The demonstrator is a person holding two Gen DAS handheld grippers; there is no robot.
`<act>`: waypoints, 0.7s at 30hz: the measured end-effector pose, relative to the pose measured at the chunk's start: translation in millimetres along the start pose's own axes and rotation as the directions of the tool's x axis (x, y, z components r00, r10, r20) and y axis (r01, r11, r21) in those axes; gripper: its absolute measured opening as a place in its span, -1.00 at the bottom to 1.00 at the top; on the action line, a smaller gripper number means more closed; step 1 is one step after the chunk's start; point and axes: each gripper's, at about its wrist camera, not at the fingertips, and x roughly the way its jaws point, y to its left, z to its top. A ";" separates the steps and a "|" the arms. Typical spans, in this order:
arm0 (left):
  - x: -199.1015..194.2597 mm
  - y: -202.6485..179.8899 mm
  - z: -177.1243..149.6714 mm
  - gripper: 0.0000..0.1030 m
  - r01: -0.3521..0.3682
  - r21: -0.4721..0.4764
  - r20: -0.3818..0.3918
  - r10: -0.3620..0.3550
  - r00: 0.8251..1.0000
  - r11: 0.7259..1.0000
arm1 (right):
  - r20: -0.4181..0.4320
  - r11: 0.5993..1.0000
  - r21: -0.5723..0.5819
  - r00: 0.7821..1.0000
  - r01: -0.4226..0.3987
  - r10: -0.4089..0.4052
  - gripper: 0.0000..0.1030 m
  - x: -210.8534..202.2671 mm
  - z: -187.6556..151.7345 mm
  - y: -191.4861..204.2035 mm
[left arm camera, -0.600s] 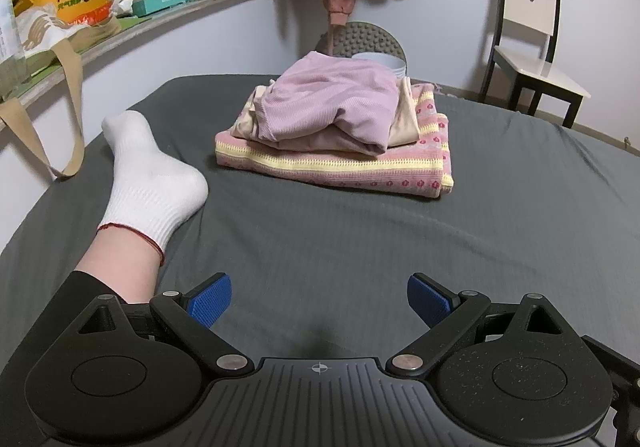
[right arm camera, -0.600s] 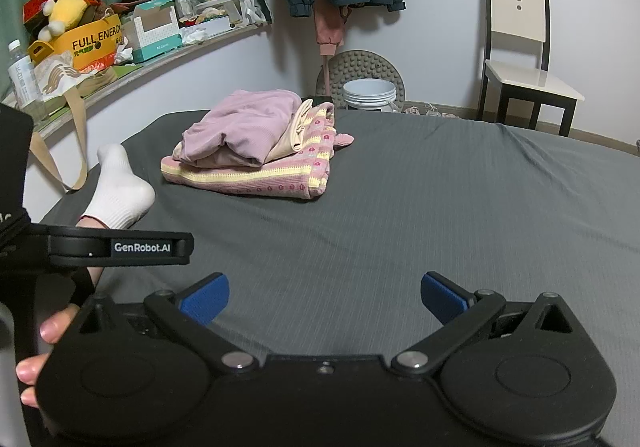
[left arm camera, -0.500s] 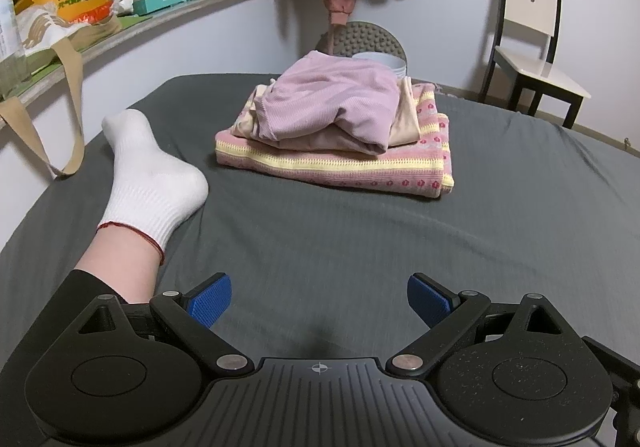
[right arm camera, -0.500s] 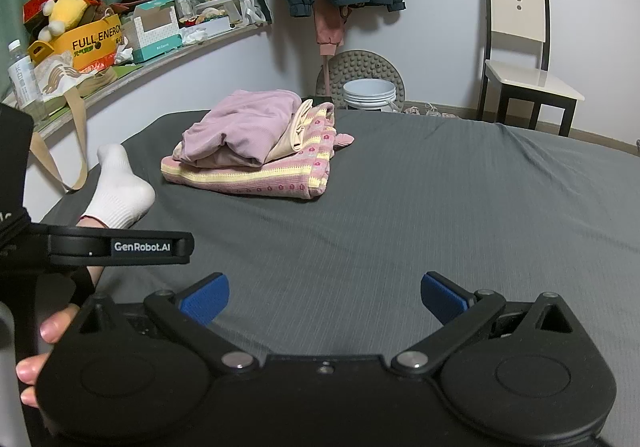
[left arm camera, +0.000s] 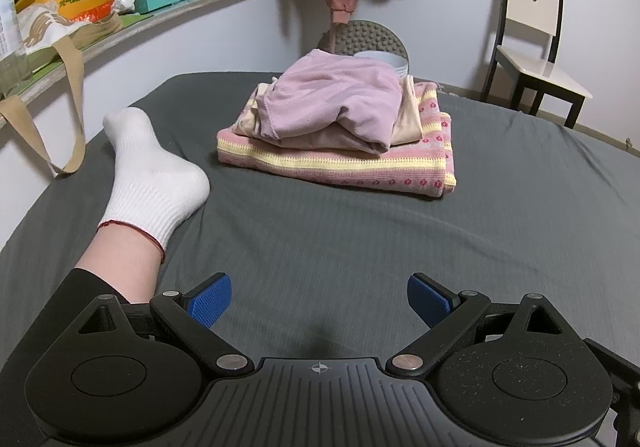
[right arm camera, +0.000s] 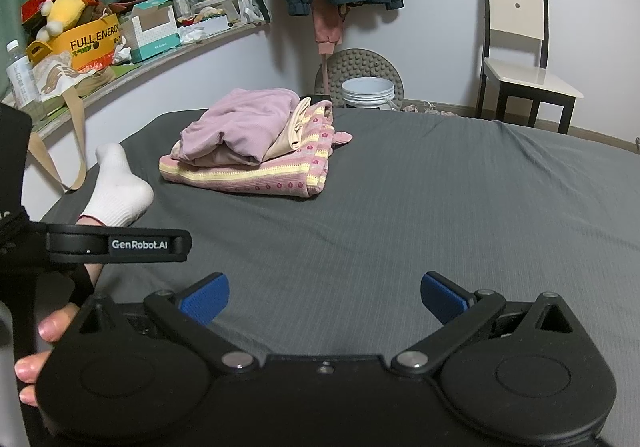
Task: Fold clothes
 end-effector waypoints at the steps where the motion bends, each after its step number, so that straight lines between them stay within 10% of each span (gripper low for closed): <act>1: 0.3 -0.6 0.1 0.85 0.000 0.000 -0.001 0.000 1.000 1.000 | 0.000 1.000 0.000 1.000 0.001 -0.001 1.00 0.0 -0.2 0.3; 21: -0.1 -3.7 -0.3 0.85 0.004 0.010 -0.003 -0.004 1.000 1.000 | -0.013 1.000 0.005 1.000 0.001 -0.001 1.00 2.5 -1.7 -0.4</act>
